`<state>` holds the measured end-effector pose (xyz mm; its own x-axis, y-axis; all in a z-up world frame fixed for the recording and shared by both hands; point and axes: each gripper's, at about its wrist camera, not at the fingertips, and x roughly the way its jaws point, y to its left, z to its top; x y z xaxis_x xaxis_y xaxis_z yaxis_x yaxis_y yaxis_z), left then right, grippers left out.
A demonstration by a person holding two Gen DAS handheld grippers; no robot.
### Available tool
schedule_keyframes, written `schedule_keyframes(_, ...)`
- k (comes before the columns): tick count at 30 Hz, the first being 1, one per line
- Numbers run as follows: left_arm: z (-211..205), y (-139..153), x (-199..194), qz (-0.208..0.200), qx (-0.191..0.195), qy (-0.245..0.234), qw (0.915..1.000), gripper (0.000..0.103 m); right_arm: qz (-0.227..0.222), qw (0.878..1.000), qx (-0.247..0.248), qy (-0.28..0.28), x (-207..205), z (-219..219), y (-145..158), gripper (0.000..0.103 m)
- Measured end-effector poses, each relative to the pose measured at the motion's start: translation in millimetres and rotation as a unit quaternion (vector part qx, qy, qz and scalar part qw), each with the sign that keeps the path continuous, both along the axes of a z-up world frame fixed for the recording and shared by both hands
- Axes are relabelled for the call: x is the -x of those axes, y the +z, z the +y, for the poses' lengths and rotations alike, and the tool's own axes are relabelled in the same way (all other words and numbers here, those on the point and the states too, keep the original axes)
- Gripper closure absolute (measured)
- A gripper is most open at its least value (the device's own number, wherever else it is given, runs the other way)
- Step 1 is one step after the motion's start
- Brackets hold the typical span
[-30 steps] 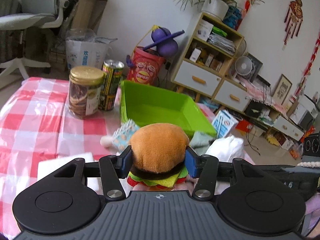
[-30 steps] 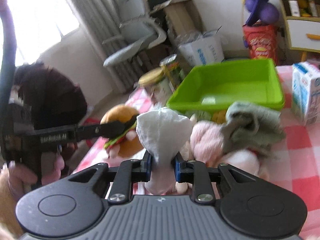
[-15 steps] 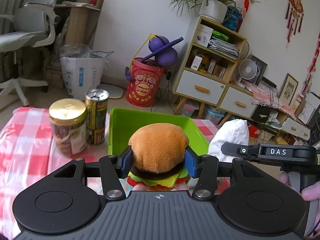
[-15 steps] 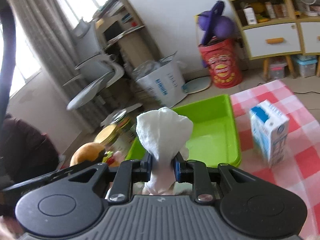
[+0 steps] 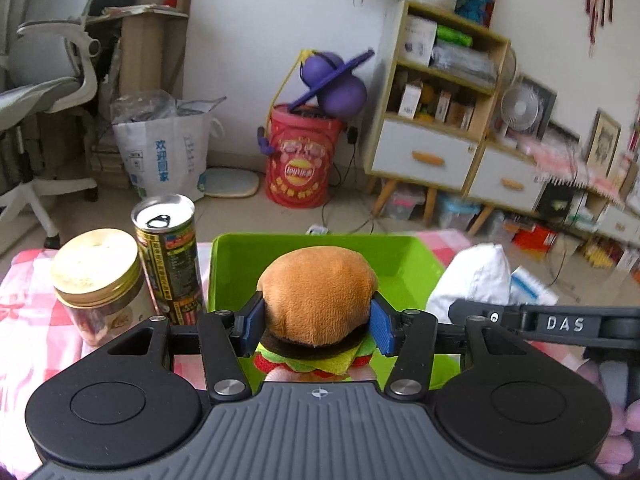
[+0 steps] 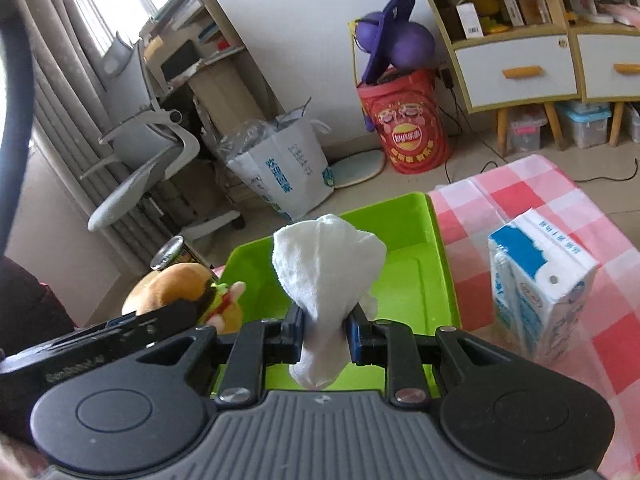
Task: Organize soft objects
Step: 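Carry both toys over the green tray and open both tools to drop them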
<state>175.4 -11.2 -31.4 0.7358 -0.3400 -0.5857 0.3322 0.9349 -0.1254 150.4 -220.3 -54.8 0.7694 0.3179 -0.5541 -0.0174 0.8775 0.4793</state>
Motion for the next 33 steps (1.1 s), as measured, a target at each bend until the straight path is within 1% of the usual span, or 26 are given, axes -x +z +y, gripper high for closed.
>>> schedule_keyframes(4,-13,-19,-12,0.019,-0.046,-0.001,0.9988,0.049,0.017,1.000,0.020,0.003,-8,4,-7,0.094)
schedule_keyframes(7,-17,-29,-18,0.025,-0.070,0.002,0.9972,0.049,0.025,0.999,0.023,0.006,-11,5,-12,0.094)
schedule_keyframes(15,-16,-39,-24,0.029,-0.077,0.005,0.9966,0.046,0.036,0.999,0.028,0.005,-14,4,-21,0.092)
schedule_keyframes(17,-20,-40,-26,0.026,-0.085,0.008,0.9960,0.045,0.034,0.999,0.028,0.006,-12,3,-21,0.091)
schedule_keyframes(19,-19,-41,-27,0.026,-0.082,0.008,0.9963,0.045,0.034,0.999,0.030,0.005,-12,3,-21,0.091)
schedule_keyframes(21,-20,-41,-26,0.023,-0.082,0.008,0.9964,0.041,0.035,0.999,0.033,0.004,-12,3,-21,0.091)
schedule_keyframes(22,-20,-41,-25,0.020,-0.083,0.007,0.9964,0.038,0.035,0.999,0.033,0.004,-11,2,-20,0.089)
schedule_keyframes(23,-20,-41,-23,0.017,-0.084,0.008,0.9963,0.031,0.035,0.999,0.032,0.006,-10,2,-20,0.088)
schedule_keyframes(24,-21,-40,-21,0.014,-0.085,0.010,0.9963,0.024,0.039,0.999,0.031,0.008,-11,3,-18,0.083)
schedule_keyframes(25,-21,-39,-20,0.012,-0.083,0.011,0.9964,0.022,0.042,0.999,0.031,0.008,-11,2,-17,0.077)
schedule_keyframes(26,-21,-38,-18,0.009,-0.080,0.010,0.9967,0.020,0.041,0.999,0.031,0.008,-10,2,-15,0.074)
schedule_keyframes(28,-21,-34,-17,0.009,-0.083,0.009,0.9965,0.016,0.032,0.999,0.031,0.008,-7,1,-10,0.059)
schedule_keyframes(29,-22,-32,-16,0.007,-0.087,0.011,0.9961,0.013,0.028,0.999,0.031,0.008,-5,1,-8,0.057)
schedule_keyframes(33,-19,-23,-8,0.001,-0.085,0.015,0.9962,0.010,0.021,0.999,0.031,0.007,1,0,2,0.055)
